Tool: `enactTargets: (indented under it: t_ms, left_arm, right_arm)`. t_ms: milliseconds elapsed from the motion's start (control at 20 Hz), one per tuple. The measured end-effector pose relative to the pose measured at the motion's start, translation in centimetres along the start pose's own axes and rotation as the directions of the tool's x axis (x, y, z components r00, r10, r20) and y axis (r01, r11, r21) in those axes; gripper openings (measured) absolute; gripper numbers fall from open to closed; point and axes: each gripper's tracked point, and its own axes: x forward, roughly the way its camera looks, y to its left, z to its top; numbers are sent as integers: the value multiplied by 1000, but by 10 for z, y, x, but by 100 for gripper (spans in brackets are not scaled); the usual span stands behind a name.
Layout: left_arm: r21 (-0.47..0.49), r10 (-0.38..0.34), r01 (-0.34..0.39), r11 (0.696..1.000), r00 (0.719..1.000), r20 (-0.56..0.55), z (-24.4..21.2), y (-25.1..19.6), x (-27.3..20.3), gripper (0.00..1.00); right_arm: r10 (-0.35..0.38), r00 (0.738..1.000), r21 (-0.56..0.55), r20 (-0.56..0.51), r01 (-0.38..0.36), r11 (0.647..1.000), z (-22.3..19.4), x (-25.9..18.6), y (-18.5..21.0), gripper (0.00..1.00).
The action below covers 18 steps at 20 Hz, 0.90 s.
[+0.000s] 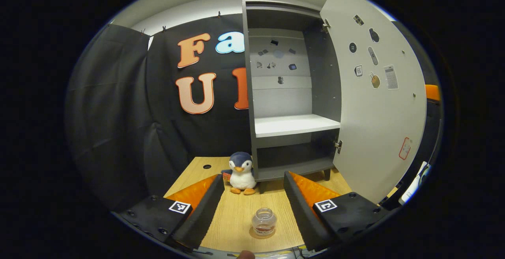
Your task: Open the cabinet door with the right hand, grasp the bottle in the cabinet with the left hand and place it on the coaster, then close the cabinet door with the right hand.
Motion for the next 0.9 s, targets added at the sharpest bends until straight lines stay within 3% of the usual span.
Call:
enactTargets:
  t_ms: [400, 450, 500, 550, 650, 900]
  left_arm:
    - [-17, 32, -32, 999, 999, -4, 3, 38, 9, 98]
    - [-18, 39, -39, 999, 999, -8, 2, 46, 10, 98]
    - [-20, 46, -46, 999, 999, -12, 2, 52, 11, 98]
    - [-23, 50, -51, 998, 999, -15, 2, 59, 13, 99]
    - [-31, 66, -67, 997, 998, -18, 2, 73, 19, 98]
    - [-69, 98, -99, 993, 995, -19, 7, 109, 33, 98]
  right_arm:
    - [81, 997, 53, -5, -81, 995, -4, 34, 42, 87]
    - [94, 996, 60, -4, -93, 994, -5, 35, 42, 94]
    - [105, 995, 68, -3, -104, 992, -5, 39, 45, 87]
    - [112, 994, 69, -4, -112, 991, -6, 44, 53, 94]
    - [122, 992, 51, 2, -122, 991, -7, 56, 66, 91]
    - [172, 985, 23, -1, -172, 985, -10, 115, 120, 94]
